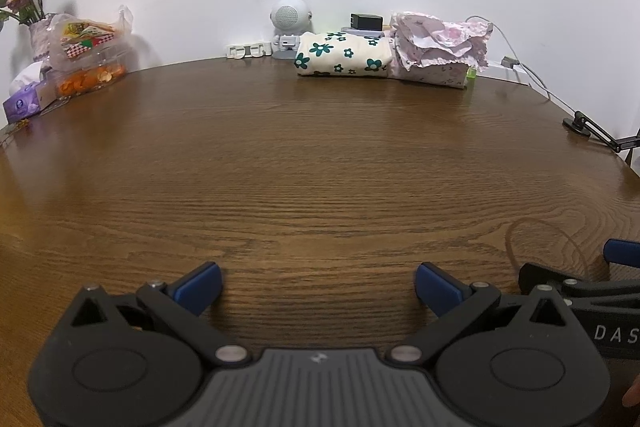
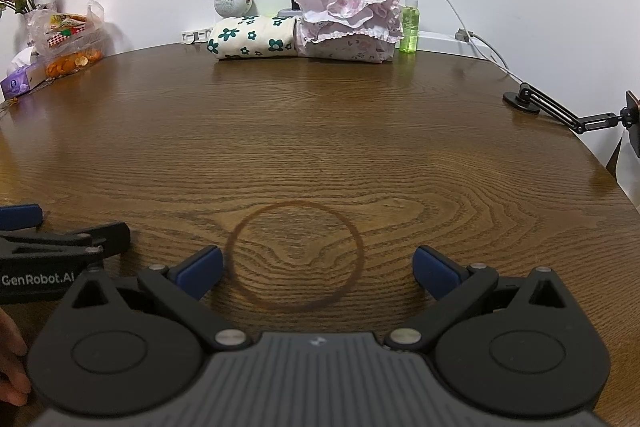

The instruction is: Fold clothes

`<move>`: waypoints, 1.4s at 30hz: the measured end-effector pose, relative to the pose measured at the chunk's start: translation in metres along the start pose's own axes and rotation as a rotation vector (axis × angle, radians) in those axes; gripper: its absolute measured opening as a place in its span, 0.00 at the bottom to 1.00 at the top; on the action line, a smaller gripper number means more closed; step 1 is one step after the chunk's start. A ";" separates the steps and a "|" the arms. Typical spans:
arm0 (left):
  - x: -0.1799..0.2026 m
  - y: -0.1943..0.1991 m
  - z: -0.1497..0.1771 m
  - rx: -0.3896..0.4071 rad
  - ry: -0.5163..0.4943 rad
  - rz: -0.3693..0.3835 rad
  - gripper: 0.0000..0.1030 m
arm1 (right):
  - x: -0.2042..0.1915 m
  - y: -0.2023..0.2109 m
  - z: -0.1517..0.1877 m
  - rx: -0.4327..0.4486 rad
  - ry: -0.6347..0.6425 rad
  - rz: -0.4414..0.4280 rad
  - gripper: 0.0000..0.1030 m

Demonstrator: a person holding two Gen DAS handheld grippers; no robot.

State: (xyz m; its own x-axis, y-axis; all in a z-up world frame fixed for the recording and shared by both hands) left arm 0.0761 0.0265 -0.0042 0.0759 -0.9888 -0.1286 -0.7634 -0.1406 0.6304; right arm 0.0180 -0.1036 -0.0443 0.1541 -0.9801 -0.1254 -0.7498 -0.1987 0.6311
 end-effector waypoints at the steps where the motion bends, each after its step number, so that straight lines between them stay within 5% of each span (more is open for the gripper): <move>1: 0.000 0.000 0.000 0.000 0.000 -0.001 1.00 | 0.000 0.000 0.000 0.000 0.000 0.000 0.99; 42: 0.007 -0.004 -0.003 -0.002 -0.014 0.015 1.00 | 0.006 -0.001 -0.001 0.005 -0.020 0.022 0.99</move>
State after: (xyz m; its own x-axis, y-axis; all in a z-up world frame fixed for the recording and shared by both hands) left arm 0.0819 0.0202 -0.0051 0.0553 -0.9900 -0.1298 -0.7633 -0.1257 0.6338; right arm 0.0203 -0.1092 -0.0443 0.1253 -0.9840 -0.1268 -0.7562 -0.1774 0.6299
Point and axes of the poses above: each gripper's, at about its wrist camera, not at the fingertips, and y roughly against the way its jaws point, x to its right, z to its underside, the point moved 9 cm from there along -y, roughly the way its jaws point, and after that the axes turned 10 degrees about -z, right-handed, at the moved point
